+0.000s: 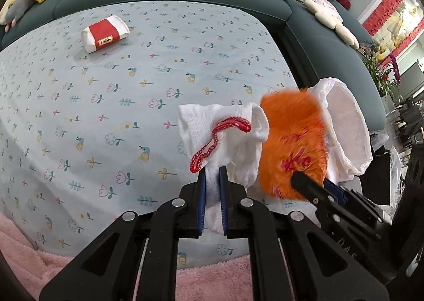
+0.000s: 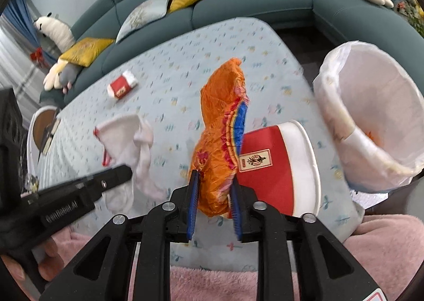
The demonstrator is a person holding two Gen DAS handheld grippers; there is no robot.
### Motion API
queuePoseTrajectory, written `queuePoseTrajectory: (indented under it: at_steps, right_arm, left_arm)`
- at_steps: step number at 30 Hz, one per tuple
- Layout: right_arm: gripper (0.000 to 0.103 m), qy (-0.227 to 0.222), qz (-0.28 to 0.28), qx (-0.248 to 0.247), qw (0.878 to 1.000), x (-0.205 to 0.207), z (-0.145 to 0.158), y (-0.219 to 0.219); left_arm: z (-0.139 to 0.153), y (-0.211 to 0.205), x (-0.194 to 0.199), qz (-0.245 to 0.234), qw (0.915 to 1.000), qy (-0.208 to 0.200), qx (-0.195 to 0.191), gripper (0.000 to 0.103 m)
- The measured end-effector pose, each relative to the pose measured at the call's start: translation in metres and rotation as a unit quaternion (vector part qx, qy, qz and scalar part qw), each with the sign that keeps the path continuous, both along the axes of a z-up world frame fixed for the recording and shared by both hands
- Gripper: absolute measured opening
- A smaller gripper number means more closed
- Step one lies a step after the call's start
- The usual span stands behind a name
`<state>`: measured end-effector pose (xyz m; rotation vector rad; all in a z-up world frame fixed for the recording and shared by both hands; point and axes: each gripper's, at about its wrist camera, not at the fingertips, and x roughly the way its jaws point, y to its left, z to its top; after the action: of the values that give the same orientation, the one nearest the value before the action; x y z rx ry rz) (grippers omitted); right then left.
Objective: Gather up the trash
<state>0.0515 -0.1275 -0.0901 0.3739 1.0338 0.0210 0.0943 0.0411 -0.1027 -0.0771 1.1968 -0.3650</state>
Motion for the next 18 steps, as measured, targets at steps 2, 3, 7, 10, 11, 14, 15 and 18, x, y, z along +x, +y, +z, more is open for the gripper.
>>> queuePoseTrajectory:
  at_steps: [2, 3, 7, 10, 11, 14, 15, 18]
  right_arm:
    - [0.029, 0.001, -0.005, 0.008, 1.0, -0.004, 0.0, -0.005]
    - [0.03, 0.002, -0.009, 0.013, 1.0, -0.006, 0.0, -0.008]
    - [0.032, 0.0, -0.026, 0.031, 0.999, -0.015, 0.001, -0.02]
    - [0.037, -0.001, -0.036, 0.043, 0.998, -0.019, 0.001, -0.025]
    - [0.038, 0.0, -0.037, 0.046, 0.998, -0.02, 0.001, -0.026]
    - [0.038, 0.0, -0.037, 0.051, 0.998, -0.021, 0.0, -0.027]
    - [0.038, 0.001, -0.035, 0.05, 0.998, -0.02, 0.0, -0.026]
    - [0.02, 0.001, -0.031, 0.05, 0.998, -0.018, 0.0, -0.023]
  left_arm:
    - [-0.002, 0.0, 0.0, 0.001, 1.0, 0.002, -0.001, 0.009]
    - [-0.002, 0.0, -0.001, 0.001, 1.0, 0.003, -0.002, 0.009]
    - [-0.004, -0.002, -0.002, -0.002, 1.0, 0.006, -0.005, 0.009]
    - [-0.006, -0.005, -0.003, -0.006, 0.9999, 0.008, -0.006, 0.009]
    - [-0.006, -0.006, -0.004, -0.007, 0.9999, 0.008, -0.006, 0.009]
    - [-0.007, -0.009, -0.006, -0.012, 0.9999, 0.009, -0.005, 0.009]
    - [-0.008, -0.01, -0.006, -0.013, 0.9999, 0.01, -0.005, 0.009]
    - [-0.007, -0.011, -0.007, -0.015, 0.9998, 0.01, -0.005, 0.009]
